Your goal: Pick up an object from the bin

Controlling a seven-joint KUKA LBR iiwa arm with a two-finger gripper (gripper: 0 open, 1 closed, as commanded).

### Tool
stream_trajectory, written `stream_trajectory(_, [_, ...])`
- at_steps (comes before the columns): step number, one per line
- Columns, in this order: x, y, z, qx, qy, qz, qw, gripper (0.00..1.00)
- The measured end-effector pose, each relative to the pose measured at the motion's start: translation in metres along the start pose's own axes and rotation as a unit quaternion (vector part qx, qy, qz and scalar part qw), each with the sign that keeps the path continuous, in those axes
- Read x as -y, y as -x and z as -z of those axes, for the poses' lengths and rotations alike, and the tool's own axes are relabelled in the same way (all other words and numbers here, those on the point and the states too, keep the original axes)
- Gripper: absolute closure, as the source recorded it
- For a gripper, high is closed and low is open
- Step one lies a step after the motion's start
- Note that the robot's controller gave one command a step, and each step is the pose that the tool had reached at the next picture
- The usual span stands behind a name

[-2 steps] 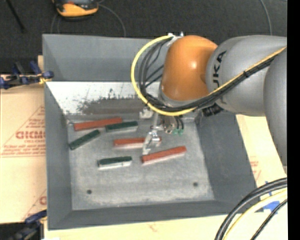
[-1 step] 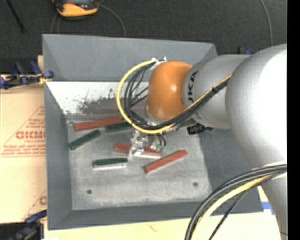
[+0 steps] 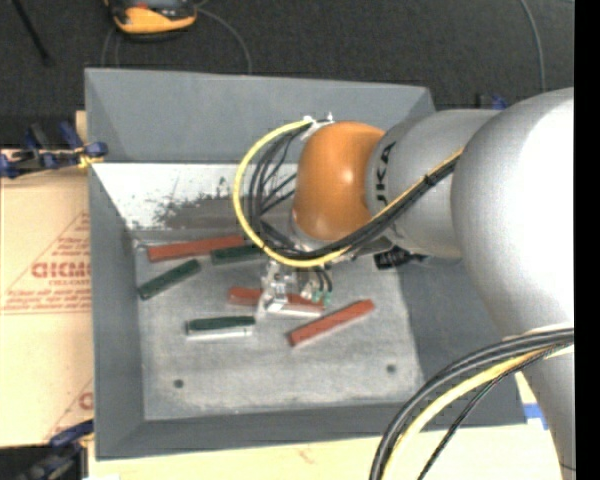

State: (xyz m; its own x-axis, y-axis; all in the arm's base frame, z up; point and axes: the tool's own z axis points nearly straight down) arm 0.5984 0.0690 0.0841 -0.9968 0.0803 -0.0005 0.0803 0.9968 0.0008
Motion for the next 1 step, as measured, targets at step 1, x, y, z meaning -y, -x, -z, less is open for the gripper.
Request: stream_trajectory(1, [-0.0208, -0.0019, 0.141, 0.002, 0.0, 0.011, 0.9999, 1.0])
